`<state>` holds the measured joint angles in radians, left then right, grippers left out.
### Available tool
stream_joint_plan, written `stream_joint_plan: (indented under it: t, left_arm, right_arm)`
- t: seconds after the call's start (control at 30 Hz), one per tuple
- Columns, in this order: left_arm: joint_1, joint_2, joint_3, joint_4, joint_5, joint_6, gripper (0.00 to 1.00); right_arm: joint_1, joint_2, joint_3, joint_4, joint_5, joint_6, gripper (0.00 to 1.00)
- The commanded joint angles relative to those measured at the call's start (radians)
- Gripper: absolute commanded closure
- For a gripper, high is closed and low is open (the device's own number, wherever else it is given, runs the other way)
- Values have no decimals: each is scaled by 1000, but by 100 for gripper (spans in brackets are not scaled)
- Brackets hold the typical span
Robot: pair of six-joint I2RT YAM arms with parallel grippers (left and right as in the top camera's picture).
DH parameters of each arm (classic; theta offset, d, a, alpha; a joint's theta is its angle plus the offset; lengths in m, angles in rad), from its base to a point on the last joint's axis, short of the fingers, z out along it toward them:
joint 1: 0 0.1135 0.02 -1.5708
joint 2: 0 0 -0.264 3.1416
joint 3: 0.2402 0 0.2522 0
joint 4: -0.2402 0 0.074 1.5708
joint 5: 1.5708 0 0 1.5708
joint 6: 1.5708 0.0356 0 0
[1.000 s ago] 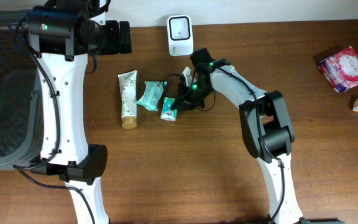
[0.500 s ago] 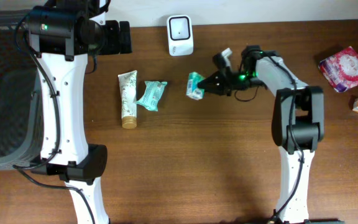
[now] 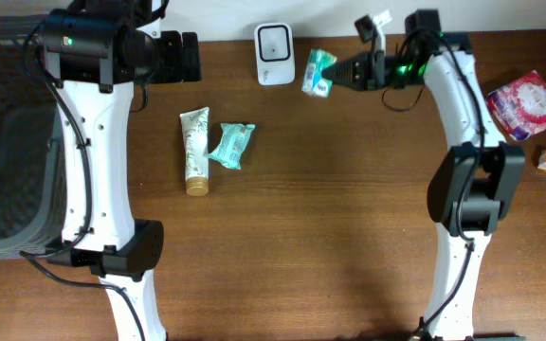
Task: Scan the item barcode
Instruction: 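Lift the wipes pack toward the scanner with the right gripper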
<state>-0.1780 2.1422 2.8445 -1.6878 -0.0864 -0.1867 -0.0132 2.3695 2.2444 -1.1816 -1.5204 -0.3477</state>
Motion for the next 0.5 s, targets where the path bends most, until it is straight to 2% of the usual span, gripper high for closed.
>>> stream_joint_plan:
  t: [0.0, 0.07, 0.17, 0.27, 0.47]
  left_arm:
    - [4, -4, 0, 0, -1, 5, 1]
    - [4, -4, 0, 0, -1, 5, 1]
    - [4, -4, 0, 0, 0, 5, 1]
    - [4, -4, 0, 0, 0, 5, 1]
    - [4, -4, 0, 0, 0, 5, 1]
  right_arm:
    - [22, -125, 58, -67, -32, -43, 96]
    - [40, -164, 58, -184, 0, -155, 96]
    - [68, -193, 58, -359, 152, -301, 96]
    - [85, -192, 58, -517, 171, -488, 96]
    - [84, -192, 58, -517, 175, -486, 96]
